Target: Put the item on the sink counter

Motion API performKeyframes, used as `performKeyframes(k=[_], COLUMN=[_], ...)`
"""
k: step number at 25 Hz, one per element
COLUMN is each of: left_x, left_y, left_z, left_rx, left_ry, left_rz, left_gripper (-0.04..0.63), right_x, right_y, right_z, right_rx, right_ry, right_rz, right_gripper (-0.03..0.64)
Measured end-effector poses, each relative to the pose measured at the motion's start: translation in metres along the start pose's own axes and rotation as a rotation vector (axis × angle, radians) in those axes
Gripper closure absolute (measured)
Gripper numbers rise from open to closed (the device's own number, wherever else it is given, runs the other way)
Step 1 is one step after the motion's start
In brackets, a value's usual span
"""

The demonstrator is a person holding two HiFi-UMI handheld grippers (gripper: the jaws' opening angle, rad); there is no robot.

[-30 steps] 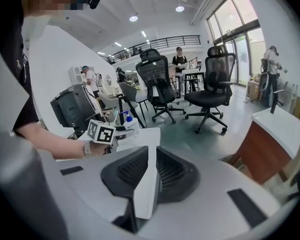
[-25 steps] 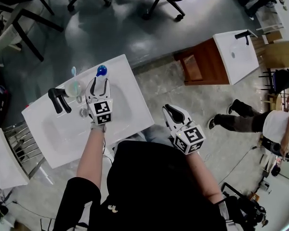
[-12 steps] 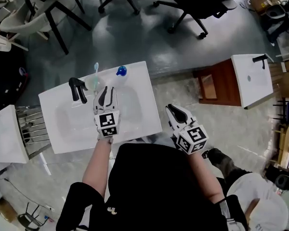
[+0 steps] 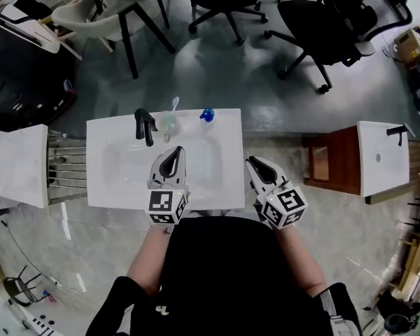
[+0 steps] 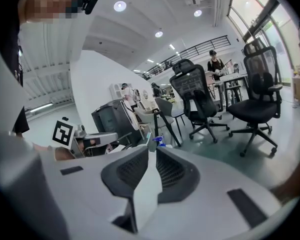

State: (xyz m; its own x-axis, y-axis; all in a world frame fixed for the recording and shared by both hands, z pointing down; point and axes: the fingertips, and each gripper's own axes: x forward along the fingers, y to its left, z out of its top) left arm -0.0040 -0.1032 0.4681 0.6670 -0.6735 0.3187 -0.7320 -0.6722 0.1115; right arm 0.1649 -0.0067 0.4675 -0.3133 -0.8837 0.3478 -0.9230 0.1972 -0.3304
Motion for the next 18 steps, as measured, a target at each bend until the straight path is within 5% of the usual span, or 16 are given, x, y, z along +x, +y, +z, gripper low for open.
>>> performKeyframes(k=[18], left_x=[-0.091], left_y=[0.003], left_z=[-0.009], left_rx=[-0.035], left_ry=[0.007], left_rz=[0.108], left_gripper=[0.572], right_x=[0.03], right_y=[0.064], right_z=[0.009], right_rx=[-0.087], right_ry=[0.008], right_rz=[0.242], right_gripper=[0.552])
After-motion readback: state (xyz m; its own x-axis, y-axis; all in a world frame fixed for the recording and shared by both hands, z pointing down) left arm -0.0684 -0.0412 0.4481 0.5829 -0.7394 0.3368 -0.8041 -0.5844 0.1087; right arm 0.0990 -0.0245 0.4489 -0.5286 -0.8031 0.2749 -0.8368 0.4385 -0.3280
